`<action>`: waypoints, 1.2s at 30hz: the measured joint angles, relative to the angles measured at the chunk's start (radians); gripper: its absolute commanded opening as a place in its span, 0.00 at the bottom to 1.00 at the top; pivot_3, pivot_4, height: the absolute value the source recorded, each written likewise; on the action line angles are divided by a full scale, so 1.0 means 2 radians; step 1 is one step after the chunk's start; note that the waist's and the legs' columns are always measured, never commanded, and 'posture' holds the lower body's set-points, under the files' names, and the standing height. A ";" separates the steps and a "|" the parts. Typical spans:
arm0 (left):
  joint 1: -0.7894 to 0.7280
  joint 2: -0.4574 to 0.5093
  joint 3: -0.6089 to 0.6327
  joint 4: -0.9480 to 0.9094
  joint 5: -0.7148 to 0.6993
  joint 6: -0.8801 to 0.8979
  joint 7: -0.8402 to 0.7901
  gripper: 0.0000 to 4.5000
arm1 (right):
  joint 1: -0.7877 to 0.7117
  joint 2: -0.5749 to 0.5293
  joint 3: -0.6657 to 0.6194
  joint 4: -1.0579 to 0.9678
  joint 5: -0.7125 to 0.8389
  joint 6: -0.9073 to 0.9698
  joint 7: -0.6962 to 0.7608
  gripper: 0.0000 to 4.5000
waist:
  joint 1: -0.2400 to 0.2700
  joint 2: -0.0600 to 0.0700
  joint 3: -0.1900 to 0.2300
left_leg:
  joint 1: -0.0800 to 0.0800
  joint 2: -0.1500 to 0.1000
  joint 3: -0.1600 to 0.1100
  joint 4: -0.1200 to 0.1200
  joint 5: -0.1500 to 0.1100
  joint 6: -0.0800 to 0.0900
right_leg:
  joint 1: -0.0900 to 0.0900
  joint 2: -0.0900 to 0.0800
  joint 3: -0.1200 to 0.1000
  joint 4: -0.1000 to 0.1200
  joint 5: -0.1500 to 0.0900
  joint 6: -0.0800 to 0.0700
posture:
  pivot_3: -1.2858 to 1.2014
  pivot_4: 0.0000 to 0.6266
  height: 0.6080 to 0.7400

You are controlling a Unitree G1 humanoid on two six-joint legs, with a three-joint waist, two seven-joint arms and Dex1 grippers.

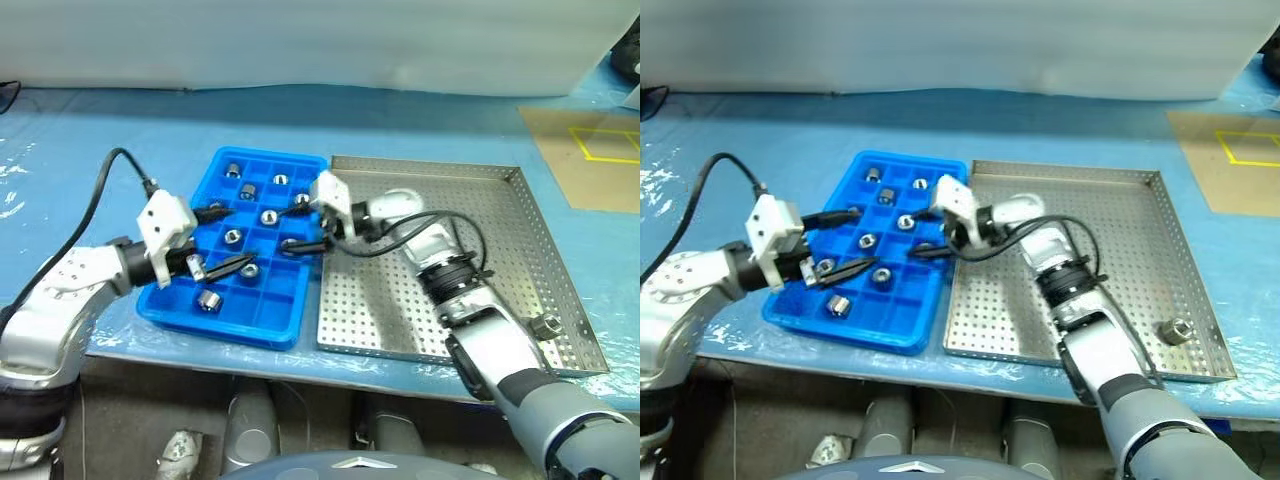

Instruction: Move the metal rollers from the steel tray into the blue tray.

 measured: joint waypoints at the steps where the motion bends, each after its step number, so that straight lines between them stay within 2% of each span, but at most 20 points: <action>1: -0.017 -0.009 -0.013 0.015 0.006 -0.007 -0.007 0.98 | 0.008 -0.016 -0.010 -0.021 0.005 0.016 -0.003 0.80 | -0.004 0.000 0.000 | 0.000 0.000 0.000 0.000 0.000 0.000 | 0.000 0.000 0.000 0.000 0.000 0.000 | 0.45 0.24 1.00; 4: -0.068 -0.041 -0.056 0.063 0.019 -0.029 -0.032 0.98 | 0.046 -0.060 -0.041 -0.088 0.025 0.082 -0.019 0.80 | -0.020 0.000 0.000 | 0.000 0.000 0.000 0.001 0.000 0.000 | 0.000 0.000 0.001 0.000 0.000 0.000 | 0.41 0.24 1.00; 7: -0.134 -0.089 -0.102 0.135 0.035 -0.064 -0.072 0.98 | 0.112 -0.119 -0.086 -0.182 0.043 0.154 -0.049 0.80 | -0.032 0.000 0.000 | 0.000 0.000 0.001 0.000 0.000 0.000 | 0.000 0.000 0.002 -0.001 0.000 0.000 | 0.37 0.24 1.00; 10: -0.168 -0.124 -0.128 0.194 0.045 -0.095 -0.107 0.98 | 0.170 -0.159 -0.133 -0.255 0.056 0.207 -0.081 0.80 | -0.050 0.000 0.000 | 0.001 -0.001 0.002 0.000 0.000 0.001 | 0.000 0.001 0.003 -0.001 0.000 0.000 | 0.34 0.24 1.00; 15: -0.215 -0.183 -0.161 0.280 0.061 -0.144 -0.162 0.98 | 0.307 -0.194 -0.232 -0.383 0.084 0.289 -0.135 0.80 | -0.074 0.000 -0.001 | 0.004 -0.001 0.003 -0.001 -0.002 0.003 | 0.002 0.001 0.004 -0.003 0.000 0.000 | 0.28 0.24 1.00; 18: -0.227 -0.206 -0.173 0.323 0.071 -0.174 -0.192 0.98 | 0.376 -0.195 -0.293 -0.438 0.097 0.330 -0.163 0.80 | -0.087 0.001 -0.001 | 0.005 -0.001 0.004 0.000 -0.003 0.005 | 0.003 0.001 0.006 -0.004 0.000 0.001 | 0.26 0.24 1.00; 21: -0.234 -0.228 -0.178 0.350 0.076 -0.192 -0.207 0.98 | 0.417 -0.200 -0.338 -0.471 0.110 0.353 -0.181 0.80 | -0.100 0.001 -0.001 | 0.005 -0.002 0.005 0.002 -0.004 0.006 | 0.004 0.001 0.008 -0.005 0.001 0.003 | 0.25 0.24 1.00; 23: -0.237 -0.234 -0.178 0.356 0.079 -0.198 -0.212 0.98 | 0.437 -0.202 -0.356 -0.482 0.116 0.358 -0.187 0.80 | -0.107 0.001 -0.001 | 0.005 -0.002 0.005 0.003 -0.004 0.007 | 0.004 0.001 0.008 -0.006 0.000 0.007 | 0.25 0.24 1.00; 29: -0.232 -0.244 -0.178 0.351 0.081 -0.198 -0.217 0.98 | 0.497 -0.204 -0.401 -0.475 0.119 0.360 -0.207 0.80 | -0.119 0.001 -0.001 | 0.005 -0.004 0.005 0.004 -0.007 0.011 | 0.006 0.000 0.008 -0.009 0.000 0.008 | 0.25 0.24 1.00; 36: -0.187 -0.236 -0.177 0.305 0.081 -0.174 -0.207 0.98 | 0.510 -0.215 -0.403 -0.454 0.119 0.353 -0.218 0.80 | -0.131 0.001 -0.001 | 0.004 -0.005 0.005 0.004 -0.007 0.012 | 0.006 0.000 0.008 -0.010 -0.001 0.008 | 0.27 0.24 1.00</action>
